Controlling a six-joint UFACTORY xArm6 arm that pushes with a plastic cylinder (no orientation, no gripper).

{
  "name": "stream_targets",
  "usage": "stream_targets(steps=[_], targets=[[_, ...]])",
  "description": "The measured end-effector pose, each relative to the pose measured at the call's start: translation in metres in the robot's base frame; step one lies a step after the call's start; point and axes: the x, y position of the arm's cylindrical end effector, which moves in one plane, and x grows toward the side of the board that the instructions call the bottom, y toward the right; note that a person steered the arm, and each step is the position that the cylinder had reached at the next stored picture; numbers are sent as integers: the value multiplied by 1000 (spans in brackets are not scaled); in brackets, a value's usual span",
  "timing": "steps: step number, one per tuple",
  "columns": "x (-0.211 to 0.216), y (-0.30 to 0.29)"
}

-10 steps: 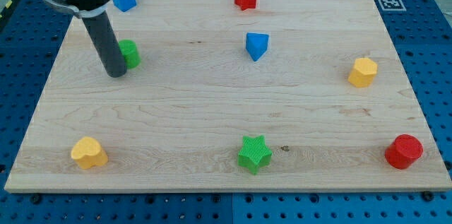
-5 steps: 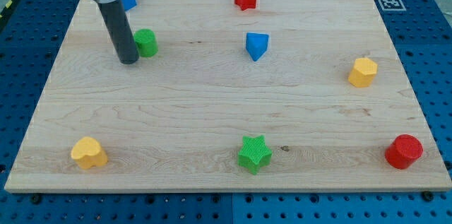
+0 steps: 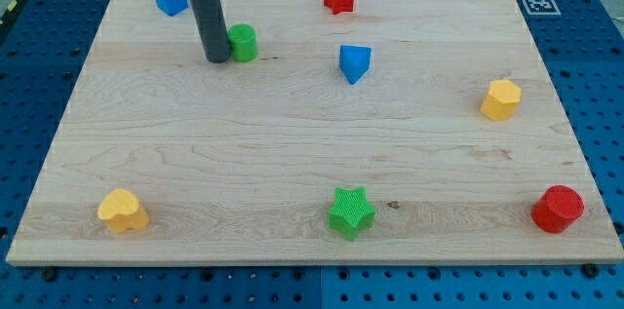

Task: Push green circle closer to blue triangle

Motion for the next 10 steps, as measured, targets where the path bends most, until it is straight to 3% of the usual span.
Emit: stream_targets(steps=[2, 3, 7, 8, 10], targets=[[9, 23], [-11, 23], [-14, 10], [-43, 9], [-47, 87]])
